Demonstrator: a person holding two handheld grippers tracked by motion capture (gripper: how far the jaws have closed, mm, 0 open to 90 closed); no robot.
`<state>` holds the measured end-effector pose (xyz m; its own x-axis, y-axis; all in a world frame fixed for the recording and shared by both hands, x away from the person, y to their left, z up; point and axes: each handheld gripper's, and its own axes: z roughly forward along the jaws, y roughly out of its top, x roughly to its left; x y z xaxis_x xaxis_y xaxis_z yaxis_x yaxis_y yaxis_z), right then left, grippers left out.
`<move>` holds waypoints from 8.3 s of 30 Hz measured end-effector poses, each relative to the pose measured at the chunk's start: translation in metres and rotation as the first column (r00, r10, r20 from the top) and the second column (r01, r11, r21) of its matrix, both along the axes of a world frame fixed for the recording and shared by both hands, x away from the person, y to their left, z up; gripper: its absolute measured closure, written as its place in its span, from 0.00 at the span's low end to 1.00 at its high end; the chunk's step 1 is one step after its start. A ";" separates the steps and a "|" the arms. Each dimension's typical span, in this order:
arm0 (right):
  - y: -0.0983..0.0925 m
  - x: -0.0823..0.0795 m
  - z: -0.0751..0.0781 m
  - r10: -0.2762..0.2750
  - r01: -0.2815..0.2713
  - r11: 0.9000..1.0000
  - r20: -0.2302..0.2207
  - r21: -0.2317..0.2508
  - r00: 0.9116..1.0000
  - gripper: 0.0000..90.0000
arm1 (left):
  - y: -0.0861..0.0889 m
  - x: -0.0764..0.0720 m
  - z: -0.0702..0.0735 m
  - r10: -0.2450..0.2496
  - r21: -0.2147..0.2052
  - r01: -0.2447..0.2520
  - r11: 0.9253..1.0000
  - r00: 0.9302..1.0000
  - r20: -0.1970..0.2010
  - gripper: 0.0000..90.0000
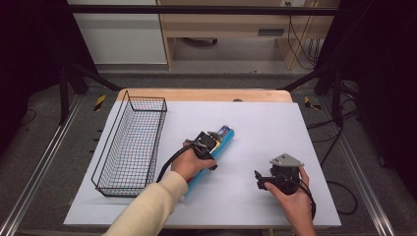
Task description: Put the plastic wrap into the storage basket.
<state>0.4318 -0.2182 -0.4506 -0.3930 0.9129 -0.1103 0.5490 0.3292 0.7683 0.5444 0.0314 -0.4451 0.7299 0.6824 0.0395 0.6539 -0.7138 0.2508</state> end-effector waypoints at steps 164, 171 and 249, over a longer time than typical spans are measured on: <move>0.017 0.003 -0.008 0.079 -0.079 0.997 -0.006 -0.016 0.997 0.10 | 0.174 -0.056 0.148 0.224 0.000 -0.230 0.973 0.950 0.218 0.35; 0.016 0.003 -0.007 0.073 -0.073 0.997 -0.011 -0.012 0.997 0.10 | 0.176 -0.055 0.146 0.234 -0.005 -0.239 0.971 0.948 0.217 0.35; 0.018 0.001 -0.005 0.102 -0.102 0.995 -0.011 0.013 0.995 0.10 | 0.201 -0.050 0.108 0.358 0.033 -0.366 0.930 0.922 0.147 0.36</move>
